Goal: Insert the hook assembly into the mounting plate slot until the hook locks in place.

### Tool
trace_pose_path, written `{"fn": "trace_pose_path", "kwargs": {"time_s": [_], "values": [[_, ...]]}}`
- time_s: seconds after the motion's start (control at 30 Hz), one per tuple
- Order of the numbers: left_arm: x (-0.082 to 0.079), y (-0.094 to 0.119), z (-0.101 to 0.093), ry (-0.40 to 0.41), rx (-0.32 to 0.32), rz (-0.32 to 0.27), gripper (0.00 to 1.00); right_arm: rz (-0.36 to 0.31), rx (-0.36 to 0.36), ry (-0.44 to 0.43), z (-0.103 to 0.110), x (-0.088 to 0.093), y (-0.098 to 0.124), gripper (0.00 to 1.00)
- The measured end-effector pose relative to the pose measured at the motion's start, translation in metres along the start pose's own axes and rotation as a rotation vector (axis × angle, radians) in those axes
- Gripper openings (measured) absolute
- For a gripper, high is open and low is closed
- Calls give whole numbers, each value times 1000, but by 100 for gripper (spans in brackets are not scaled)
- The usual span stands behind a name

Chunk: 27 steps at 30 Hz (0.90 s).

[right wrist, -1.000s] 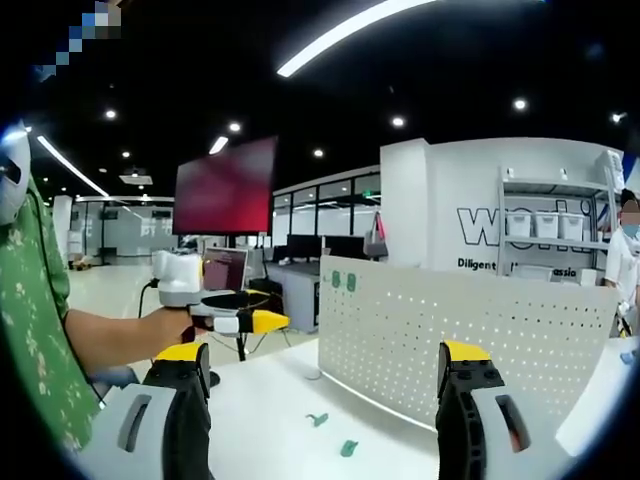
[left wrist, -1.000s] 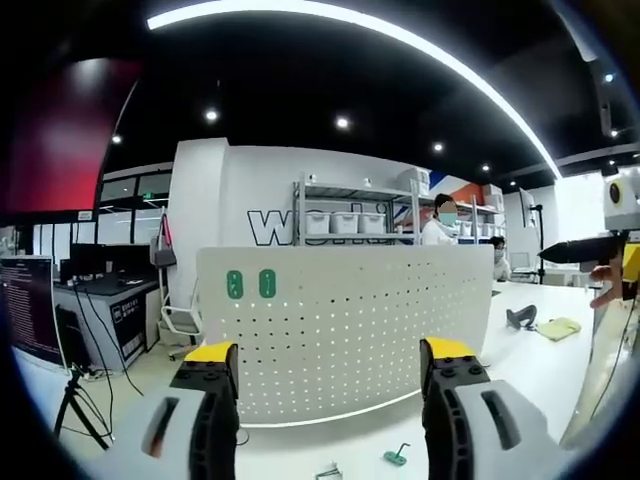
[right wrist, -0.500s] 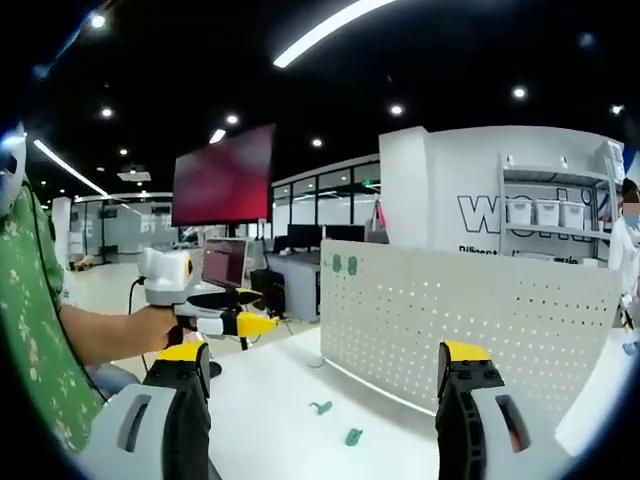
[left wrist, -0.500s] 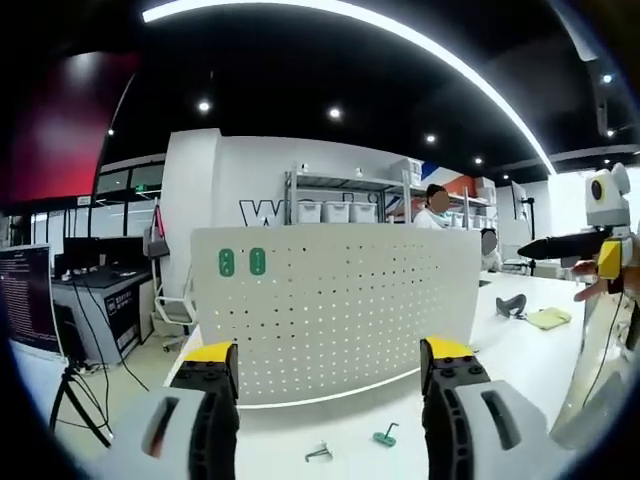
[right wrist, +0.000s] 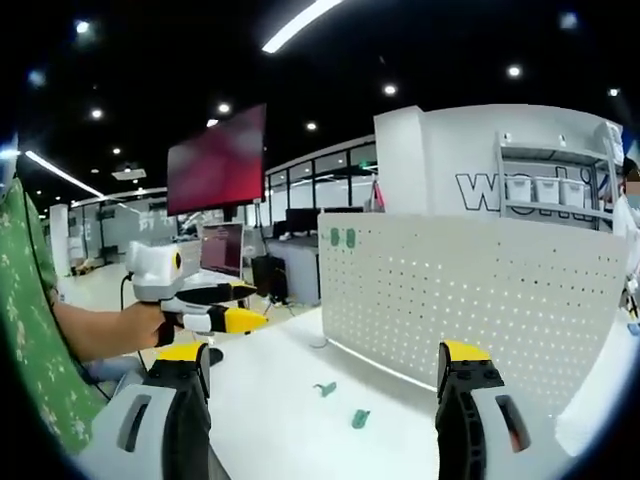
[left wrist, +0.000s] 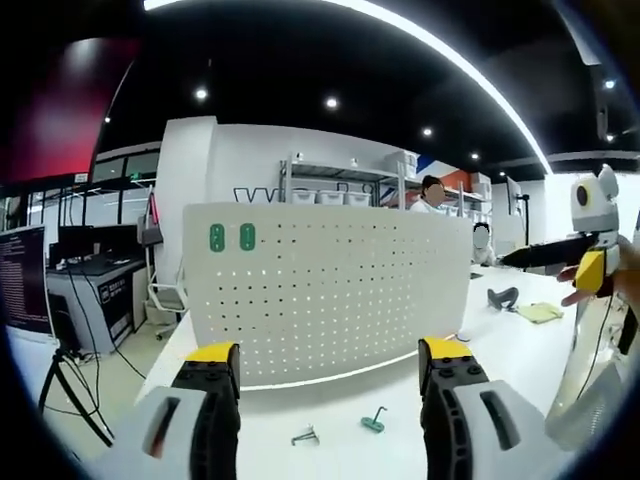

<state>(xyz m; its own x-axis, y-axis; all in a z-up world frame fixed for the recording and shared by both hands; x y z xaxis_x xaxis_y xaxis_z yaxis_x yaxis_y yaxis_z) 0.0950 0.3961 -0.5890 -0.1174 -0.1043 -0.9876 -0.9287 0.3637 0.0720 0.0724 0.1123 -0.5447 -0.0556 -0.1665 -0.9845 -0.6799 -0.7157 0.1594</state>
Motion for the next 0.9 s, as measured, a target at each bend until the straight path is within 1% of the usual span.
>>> {"fn": "trace_pose_path", "kwargs": {"time_s": [0.3,0.5,0.73,0.9], "values": [[14,2,-2,3,8,41,74,55,1,-42,-4,23,-5,97],[22,1,-1,7,13,64,73,80,1,-60,-6,33,-9,96],[41,-2,-2,17,23,119,73,121,0,-88,-10,48,-14,96],[50,-4,-1,28,28,148,73,143,0,-107,-13,57,-19,96]]}}
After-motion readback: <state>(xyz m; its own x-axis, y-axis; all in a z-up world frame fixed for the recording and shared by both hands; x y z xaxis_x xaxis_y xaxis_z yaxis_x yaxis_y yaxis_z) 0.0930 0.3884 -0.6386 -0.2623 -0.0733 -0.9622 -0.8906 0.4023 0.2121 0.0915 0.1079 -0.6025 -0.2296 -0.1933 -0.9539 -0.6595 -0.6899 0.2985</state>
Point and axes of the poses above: the point that each gripper's makers call its tool centre point, and the gripper's own axes: y roughly backward along the fingers, z roughly to its left, x roughly out of its underside, the point moved 10 cm from there along y, roughly backward along the fingers, and after that the axes turned 6 degrees about y, right-handed, at the moved point
